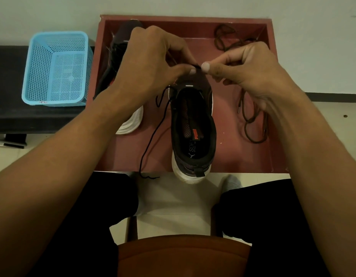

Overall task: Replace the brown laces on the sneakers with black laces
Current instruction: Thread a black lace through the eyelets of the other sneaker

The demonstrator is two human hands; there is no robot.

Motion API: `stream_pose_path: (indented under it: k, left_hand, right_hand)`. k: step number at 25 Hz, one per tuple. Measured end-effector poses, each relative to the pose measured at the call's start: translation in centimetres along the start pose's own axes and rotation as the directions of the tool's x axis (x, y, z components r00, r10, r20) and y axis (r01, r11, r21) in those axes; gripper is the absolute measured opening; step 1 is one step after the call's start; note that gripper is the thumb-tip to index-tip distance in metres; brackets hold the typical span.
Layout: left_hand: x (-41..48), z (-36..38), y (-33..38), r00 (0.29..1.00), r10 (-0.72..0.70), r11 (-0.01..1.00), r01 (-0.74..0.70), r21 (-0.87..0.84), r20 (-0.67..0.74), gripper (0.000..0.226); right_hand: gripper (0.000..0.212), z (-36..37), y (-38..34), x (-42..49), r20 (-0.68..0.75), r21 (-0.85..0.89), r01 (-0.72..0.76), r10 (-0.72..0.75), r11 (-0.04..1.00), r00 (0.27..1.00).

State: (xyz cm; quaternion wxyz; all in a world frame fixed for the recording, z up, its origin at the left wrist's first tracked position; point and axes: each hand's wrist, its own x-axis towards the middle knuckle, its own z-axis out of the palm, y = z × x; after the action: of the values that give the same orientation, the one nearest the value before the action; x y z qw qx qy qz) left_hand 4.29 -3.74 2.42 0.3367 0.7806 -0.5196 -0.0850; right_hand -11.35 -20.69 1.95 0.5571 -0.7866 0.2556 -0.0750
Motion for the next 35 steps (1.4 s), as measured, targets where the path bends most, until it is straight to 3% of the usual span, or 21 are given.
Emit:
stream_pose_path:
  k: [5,12,18,24,31,35]
  left_hand:
    - [0.0,0.3,0.5,0.999,0.016,1.0,-0.015,-0.027,0.039,0.032]
    - [0.0,0.5,0.2,0.999,-0.005,0.995,0.009,-0.099,0.041,0.02]
    - [-0.3,1.0,-0.9,0.987,-0.07,0.995,0.059,0.078,0.144,0.008]
    - [-0.5,1.9,-0.5,0.963,-0.127,0.987,0.099,0.128,0.237,0.001]
    - [-0.8,3.9,0.9,0.97,-0.2,0.954,0.161,0.254,0.136,0.007]
    - [-0.8,4.7,0.8,0.964,-0.244,0.953,0.218,0.209,0.108,0.004]
  right_hand:
    - [0.032,0.3,-0.1,0.0,-0.009,-0.028,0.001,-0.001,1.0,1.0]
    - [0.037,0.4,-0.6,-0.2,-0.011,-0.062,0.001,-0.002,0.998,1.0]
    - [0.045,0.7,-0.7,-1.0,0.116,-0.463,-0.159,0.237,0.872,0.964]
    - [0.002,1.2,-0.6,-1.0,0.055,-0.375,-0.247,0.287,0.893,0.956]
    - [0.008,1.4,-0.4,-1.1,0.059,-0.254,-0.296,0.321,0.921,0.945]
    - [0.007,1.4,-0.3,-1.0,0.073,-0.212,-0.311,0.332,0.927,0.94]
